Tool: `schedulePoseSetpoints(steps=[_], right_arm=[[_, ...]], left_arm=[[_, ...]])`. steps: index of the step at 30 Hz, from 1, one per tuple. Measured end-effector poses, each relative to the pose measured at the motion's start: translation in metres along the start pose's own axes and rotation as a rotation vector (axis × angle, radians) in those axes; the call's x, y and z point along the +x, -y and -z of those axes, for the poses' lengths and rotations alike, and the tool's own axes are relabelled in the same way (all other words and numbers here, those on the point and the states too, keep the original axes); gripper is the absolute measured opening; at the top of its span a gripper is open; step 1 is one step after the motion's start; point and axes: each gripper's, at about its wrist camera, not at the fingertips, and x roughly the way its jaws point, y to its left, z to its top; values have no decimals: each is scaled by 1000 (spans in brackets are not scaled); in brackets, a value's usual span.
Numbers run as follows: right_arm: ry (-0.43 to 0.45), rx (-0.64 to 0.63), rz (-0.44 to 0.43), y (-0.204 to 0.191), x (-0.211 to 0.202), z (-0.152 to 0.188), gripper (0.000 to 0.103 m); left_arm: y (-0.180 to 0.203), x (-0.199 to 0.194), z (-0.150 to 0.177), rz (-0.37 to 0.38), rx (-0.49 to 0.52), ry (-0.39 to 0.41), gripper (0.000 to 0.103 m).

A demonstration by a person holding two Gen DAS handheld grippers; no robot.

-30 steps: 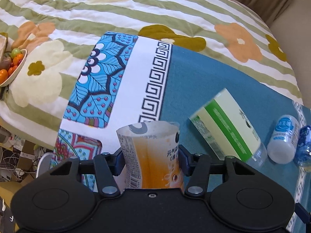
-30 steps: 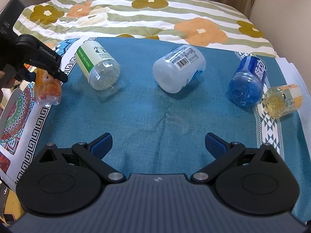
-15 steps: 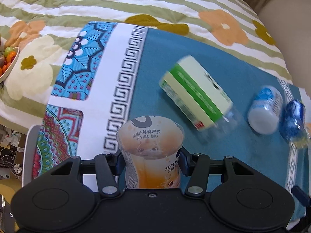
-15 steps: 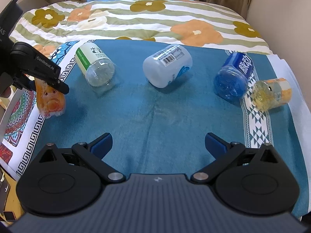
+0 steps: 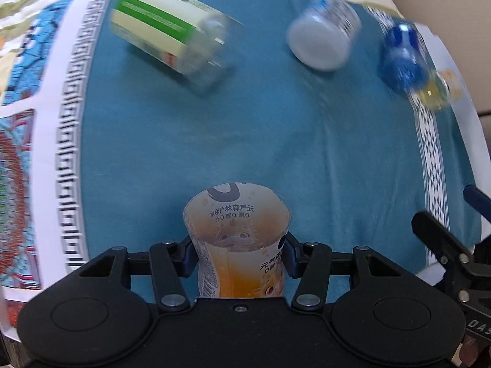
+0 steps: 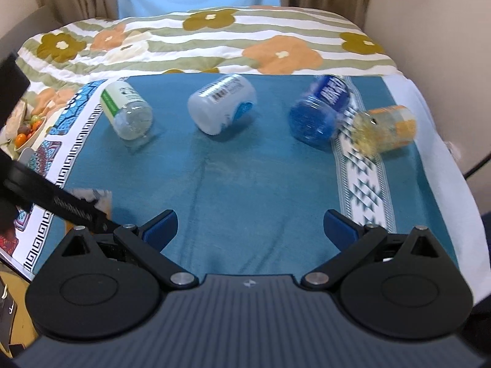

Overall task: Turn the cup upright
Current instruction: 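Lift the orange-labelled cup with the left tool and set it down on the cloth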

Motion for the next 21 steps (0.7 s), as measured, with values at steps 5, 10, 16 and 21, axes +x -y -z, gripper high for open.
schedulePoseSetpoints(steps=[5, 10, 16, 21], right_arm=[[-9, 34, 25, 15, -2, 10, 103], [-20, 53, 34, 21, -3, 17, 103], [-21, 59, 38, 23, -4, 22, 103], [-20, 60, 40, 23, -6, 23, 103]], left_arm=[[18, 10, -4, -19, 40, 23, 57], [26, 16, -8, -41, 63, 41, 57], [31, 20, -14, -59, 76, 60, 57], [31, 17, -12, -60, 81, 74, 60]])
